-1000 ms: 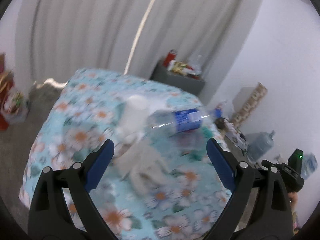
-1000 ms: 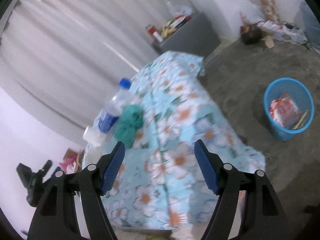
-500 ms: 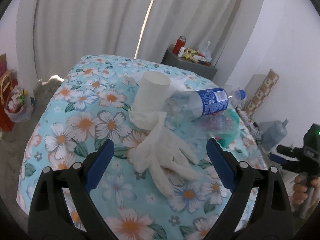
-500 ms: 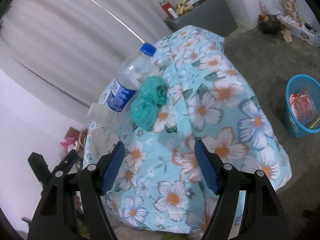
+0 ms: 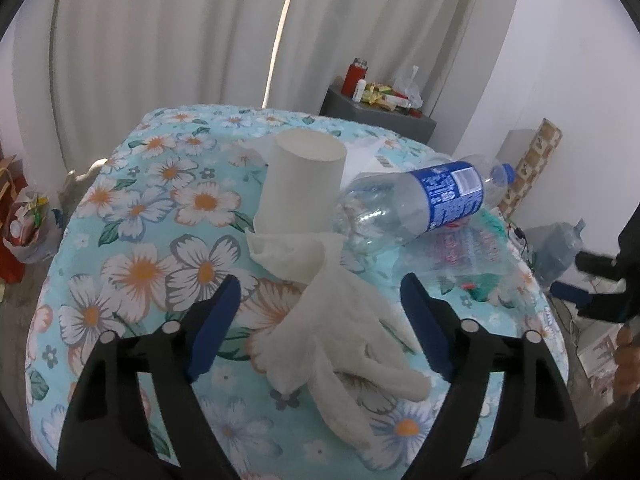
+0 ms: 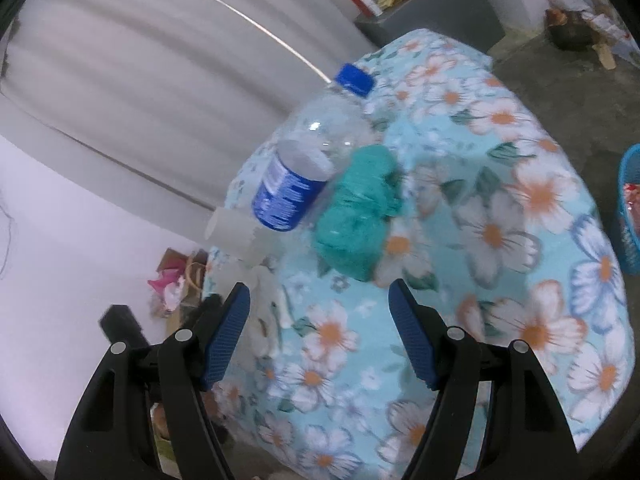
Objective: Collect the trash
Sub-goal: 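Move both tools back to the bottle, cup and glove on the bed, then grasp the white glove with the left gripper while the right grasps the paper cup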
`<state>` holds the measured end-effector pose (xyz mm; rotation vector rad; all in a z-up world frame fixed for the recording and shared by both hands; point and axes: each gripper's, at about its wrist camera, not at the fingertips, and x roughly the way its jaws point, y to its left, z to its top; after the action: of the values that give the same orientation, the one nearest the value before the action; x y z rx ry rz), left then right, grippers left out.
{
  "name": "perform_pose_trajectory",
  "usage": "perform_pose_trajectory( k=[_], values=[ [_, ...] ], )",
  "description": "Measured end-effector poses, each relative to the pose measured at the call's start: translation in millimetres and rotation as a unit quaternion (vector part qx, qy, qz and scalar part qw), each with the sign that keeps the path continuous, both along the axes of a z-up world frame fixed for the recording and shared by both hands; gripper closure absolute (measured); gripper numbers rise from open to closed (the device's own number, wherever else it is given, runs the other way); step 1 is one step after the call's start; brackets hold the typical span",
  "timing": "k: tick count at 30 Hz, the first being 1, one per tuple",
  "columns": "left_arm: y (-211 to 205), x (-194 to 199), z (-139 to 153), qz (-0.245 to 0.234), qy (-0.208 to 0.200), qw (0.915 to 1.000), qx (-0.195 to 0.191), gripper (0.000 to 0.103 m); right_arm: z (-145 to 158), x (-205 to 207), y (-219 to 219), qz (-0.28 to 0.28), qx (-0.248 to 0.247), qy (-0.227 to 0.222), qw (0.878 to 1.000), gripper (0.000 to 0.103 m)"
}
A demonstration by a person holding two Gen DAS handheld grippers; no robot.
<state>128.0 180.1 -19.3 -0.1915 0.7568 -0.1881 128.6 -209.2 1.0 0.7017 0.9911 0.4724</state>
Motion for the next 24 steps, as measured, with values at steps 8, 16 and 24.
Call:
perform_pose_trajectory(
  k=[8,16,24],
  values=[
    [9,10,-14,0.0,0.023,0.9996,-0.013,0.059,33,22,30,0.039,-0.018,-0.035,0.998,0.033],
    [19,7,-13,-0.003,0.018,0.9992,-0.034,0.094,64,60,90,0.122,-0.044,-0.076,0.989,0.033],
    [34,-11,-1,0.013,0.009,0.9993,-0.035,0.1,67,104,185,0.217,-0.114,-0.1,0.964,0.033]
  ],
)
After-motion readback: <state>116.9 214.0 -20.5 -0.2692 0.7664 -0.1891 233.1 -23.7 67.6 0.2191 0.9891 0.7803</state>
